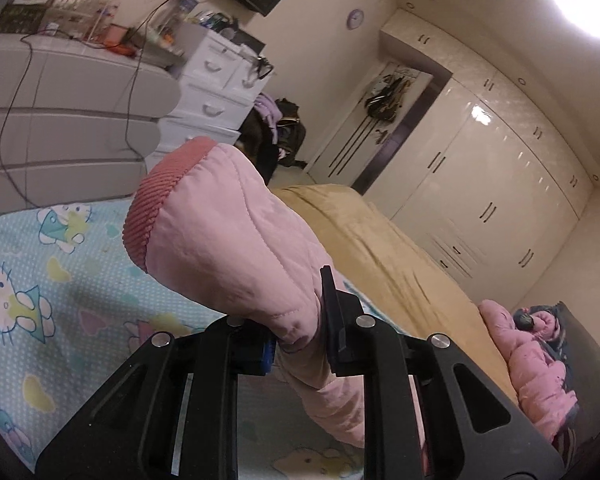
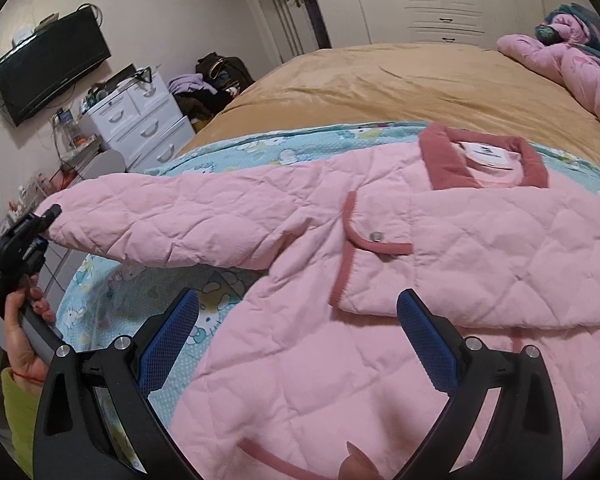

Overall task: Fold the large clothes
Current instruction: 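Lift the sleeve with the left tool and carry it toward the jacket front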

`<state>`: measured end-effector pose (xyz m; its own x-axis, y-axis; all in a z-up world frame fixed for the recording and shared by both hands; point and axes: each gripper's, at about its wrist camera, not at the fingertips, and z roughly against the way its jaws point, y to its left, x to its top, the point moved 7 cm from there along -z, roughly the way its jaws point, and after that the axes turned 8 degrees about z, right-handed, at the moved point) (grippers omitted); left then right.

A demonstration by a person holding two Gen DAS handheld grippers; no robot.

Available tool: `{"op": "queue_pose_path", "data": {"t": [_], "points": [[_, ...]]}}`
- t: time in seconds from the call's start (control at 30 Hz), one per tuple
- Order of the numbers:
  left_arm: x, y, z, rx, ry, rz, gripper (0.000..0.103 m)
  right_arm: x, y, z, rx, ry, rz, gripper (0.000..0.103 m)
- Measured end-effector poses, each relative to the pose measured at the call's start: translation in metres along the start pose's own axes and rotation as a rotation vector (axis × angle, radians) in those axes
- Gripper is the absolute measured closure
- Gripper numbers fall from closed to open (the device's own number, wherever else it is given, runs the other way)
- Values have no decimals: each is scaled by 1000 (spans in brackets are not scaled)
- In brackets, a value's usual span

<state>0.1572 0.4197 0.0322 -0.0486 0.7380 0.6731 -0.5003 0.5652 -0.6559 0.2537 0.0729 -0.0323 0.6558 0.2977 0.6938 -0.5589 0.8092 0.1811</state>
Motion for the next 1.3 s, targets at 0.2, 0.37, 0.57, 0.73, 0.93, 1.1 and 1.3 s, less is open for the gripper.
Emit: {"op": "queue_pose_path", "data": {"t": [0.2, 0.37, 0.57, 0.73, 0.93, 1.1, 1.3], "points": [[2, -39, 17, -37, -16, -43, 92, -4, -20, 30, -5, -41, -44, 4], [0, -73, 27, -79, -21, -85, 93, -4, -38, 57, -14, -82, -73, 4], [-11, -115, 40, -123, -21, -144, 93, -9, -61, 85, -18, -130, -124, 4], [-21, -148, 43, -155, -8, -186, 94, -12, -80, 102, -15, -155, -154, 4], [-48, -188, 44, -202, 25, -253, 96, -18, -105, 123, -27, -186, -187, 4], [-78, -225, 42, -251, 62, -308, 96, -25, -129, 132, -40, -197, -229, 4], [-114, -262, 34, -297, 112, -361, 97, -34, -159, 142, -55, -211, -279, 4]]}}
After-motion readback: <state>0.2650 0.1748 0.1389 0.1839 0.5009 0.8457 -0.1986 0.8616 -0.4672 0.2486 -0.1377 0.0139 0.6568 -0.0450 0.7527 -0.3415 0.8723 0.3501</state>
